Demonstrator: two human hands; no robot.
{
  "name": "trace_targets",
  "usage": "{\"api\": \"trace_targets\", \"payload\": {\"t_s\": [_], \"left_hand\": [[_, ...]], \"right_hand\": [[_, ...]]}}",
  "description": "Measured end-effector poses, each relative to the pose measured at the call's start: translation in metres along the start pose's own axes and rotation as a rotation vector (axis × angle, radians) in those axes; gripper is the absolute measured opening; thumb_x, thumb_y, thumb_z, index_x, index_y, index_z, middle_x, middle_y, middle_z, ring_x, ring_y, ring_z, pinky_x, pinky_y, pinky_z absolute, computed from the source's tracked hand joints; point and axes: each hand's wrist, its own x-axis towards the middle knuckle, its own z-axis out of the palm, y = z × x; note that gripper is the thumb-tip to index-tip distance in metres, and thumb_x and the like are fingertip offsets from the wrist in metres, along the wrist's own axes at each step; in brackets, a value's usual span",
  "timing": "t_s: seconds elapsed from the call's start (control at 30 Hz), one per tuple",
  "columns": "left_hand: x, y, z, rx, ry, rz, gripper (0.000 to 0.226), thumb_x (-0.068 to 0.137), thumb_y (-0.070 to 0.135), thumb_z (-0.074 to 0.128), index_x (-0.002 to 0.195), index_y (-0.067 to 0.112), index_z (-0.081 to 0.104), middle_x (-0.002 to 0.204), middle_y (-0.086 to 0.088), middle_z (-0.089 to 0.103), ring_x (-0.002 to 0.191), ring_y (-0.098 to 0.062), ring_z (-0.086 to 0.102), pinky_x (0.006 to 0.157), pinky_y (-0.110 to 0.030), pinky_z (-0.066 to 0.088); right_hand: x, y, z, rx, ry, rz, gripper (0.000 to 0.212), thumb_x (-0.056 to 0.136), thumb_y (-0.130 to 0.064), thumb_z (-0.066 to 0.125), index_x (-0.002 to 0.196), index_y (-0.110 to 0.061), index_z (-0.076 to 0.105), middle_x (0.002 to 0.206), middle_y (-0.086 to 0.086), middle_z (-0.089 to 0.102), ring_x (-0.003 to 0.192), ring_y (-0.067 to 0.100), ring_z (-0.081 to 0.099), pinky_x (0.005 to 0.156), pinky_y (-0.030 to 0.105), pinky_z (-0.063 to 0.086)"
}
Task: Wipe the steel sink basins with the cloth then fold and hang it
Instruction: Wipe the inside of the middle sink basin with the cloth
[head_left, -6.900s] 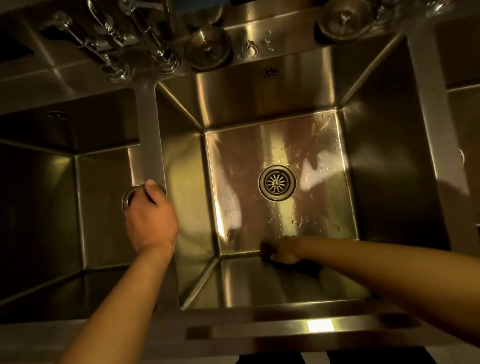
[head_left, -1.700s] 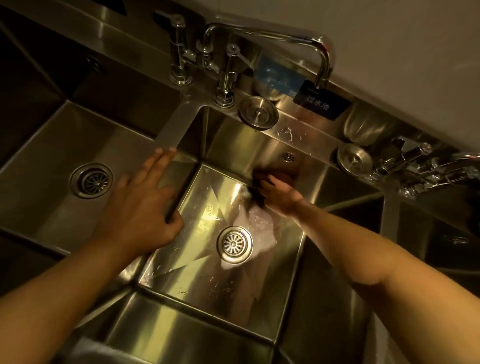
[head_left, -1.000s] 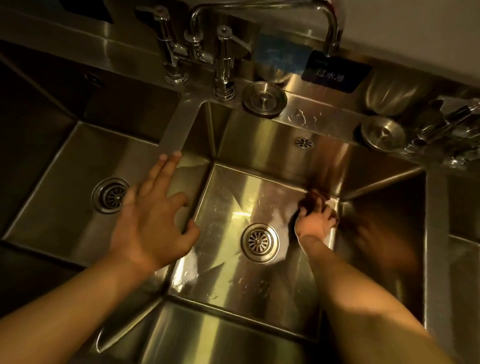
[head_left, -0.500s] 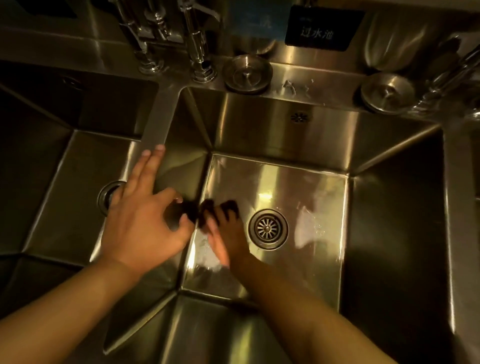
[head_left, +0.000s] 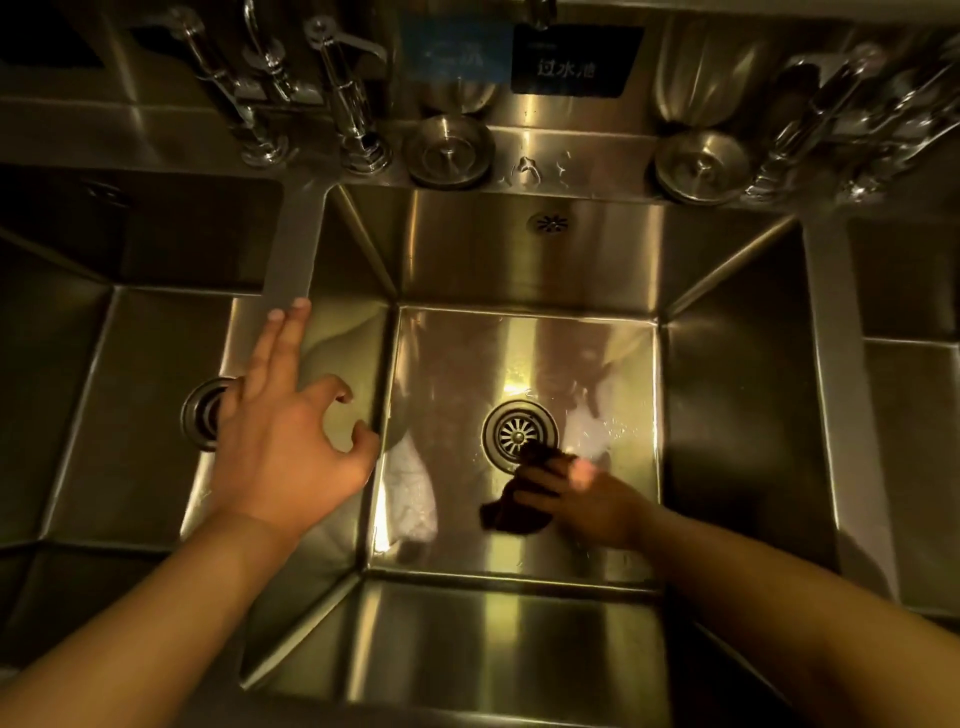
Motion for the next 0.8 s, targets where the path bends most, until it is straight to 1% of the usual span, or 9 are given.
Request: {"api": "trace_targets", "payload": {"t_s": [0.07, 0.17, 0.2, 0.3, 0.4, 0.5, 0.67, 0.77, 0.8], "left_hand": [[0.000, 0.000, 0.001, 0.009, 0.009, 0.001, 0.031, 0.073, 0.048, 0.070, 0.094, 0.026, 0.074, 0.175, 0.006, 0.003, 0.162, -0.016, 0.000, 0.110, -0.064, 0.037], [0.001, 0.000, 0.003, 0.001, 0.021, 0.005, 0.034, 0.072, 0.051, 0.065, 0.093, 0.026, 0.074, 0.175, 0.006, 0.005, 0.162, -0.017, 0.003, 0.109, -0.065, 0.038], [0.000, 0.000, 0.003, 0.001, 0.018, 0.002, 0.035, 0.072, 0.052, 0.064, 0.093, 0.026, 0.074, 0.175, 0.006, 0.005, 0.162, -0.017, 0.003, 0.109, -0.065, 0.037], [0.000, 0.000, 0.003, 0.003, 0.016, -0.003, 0.034, 0.071, 0.052, 0.064, 0.093, 0.027, 0.074, 0.175, 0.007, 0.004, 0.162, -0.017, 0.003, 0.111, -0.066, 0.035], [0.000, 0.000, 0.003, 0.003, 0.011, -0.005, 0.034, 0.071, 0.050, 0.064, 0.093, 0.027, 0.074, 0.175, 0.007, 0.005, 0.162, -0.016, 0.001, 0.112, -0.065, 0.033], [0.000, 0.000, 0.003, 0.006, 0.002, -0.010, 0.032, 0.072, 0.049, 0.063, 0.094, 0.027, 0.074, 0.175, 0.007, 0.004, 0.161, -0.014, -0.001, 0.112, -0.064, 0.033], [0.000, 0.002, 0.001, -0.002, -0.004, -0.006, 0.028, 0.073, 0.048, 0.061, 0.090, 0.029, 0.071, 0.175, 0.006, 0.005, 0.161, -0.015, -0.002, 0.110, -0.064, 0.034], [0.000, 0.003, 0.001, 0.000, 0.002, -0.005, 0.031, 0.072, 0.048, 0.061, 0.091, 0.027, 0.072, 0.175, 0.005, 0.006, 0.162, -0.016, 0.000, 0.111, -0.066, 0.036], [0.000, 0.003, 0.001, 0.004, 0.005, 0.000, 0.032, 0.072, 0.047, 0.061, 0.092, 0.026, 0.073, 0.175, 0.004, 0.007, 0.162, -0.017, 0.002, 0.110, -0.066, 0.037]], "right_hand": [[-0.008, 0.028, -0.010, 0.071, 0.138, 0.328, 0.044, 0.100, -0.013, 0.057, 0.144, -0.014, 0.057, 0.143, 0.022, 0.055, 0.128, 0.045, 0.054, 0.097, 0.054, 0.052], [-0.009, 0.066, -0.025, 0.118, 0.075, 0.824, 0.059, 0.106, -0.031, 0.045, 0.161, -0.025, 0.026, 0.164, 0.013, 0.027, 0.146, 0.042, 0.029, 0.111, 0.047, 0.039], [-0.005, 0.075, -0.028, 0.167, 0.085, 0.935, 0.061, 0.105, -0.034, 0.044, 0.162, -0.027, 0.022, 0.165, 0.011, 0.024, 0.148, 0.042, 0.024, 0.114, 0.048, 0.035], [0.025, 0.085, -0.045, 0.316, 0.207, 1.134, 0.069, 0.098, -0.034, 0.052, 0.160, -0.023, 0.024, 0.159, 0.016, 0.025, 0.147, 0.044, 0.020, 0.121, 0.049, 0.024], [0.070, 0.071, -0.062, 0.389, 0.263, 1.239, 0.065, 0.099, -0.027, 0.049, 0.158, -0.015, 0.025, 0.155, 0.016, 0.029, 0.140, 0.044, 0.027, 0.118, 0.051, 0.025], [0.109, 0.029, -0.068, 0.328, 0.265, 1.129, 0.066, 0.096, -0.023, 0.050, 0.158, -0.015, 0.026, 0.152, 0.015, 0.033, 0.137, 0.044, 0.032, 0.117, 0.053, 0.027], [0.145, -0.074, -0.048, 0.322, 0.251, 0.559, 0.067, 0.090, -0.023, 0.061, 0.154, -0.018, 0.041, 0.146, 0.014, 0.048, 0.125, 0.044, 0.047, 0.107, 0.049, 0.042], [0.137, -0.129, -0.030, 0.224, 0.012, 0.288, 0.057, 0.093, -0.051, 0.056, 0.147, -0.034, 0.051, 0.138, 0.000, 0.058, 0.119, 0.033, 0.049, 0.102, 0.035, 0.047], [0.131, -0.141, -0.023, 0.176, -0.029, 0.200, 0.052, 0.097, -0.050, 0.052, 0.147, -0.034, 0.051, 0.139, 0.001, 0.057, 0.121, 0.033, 0.049, 0.103, 0.034, 0.046]]}}
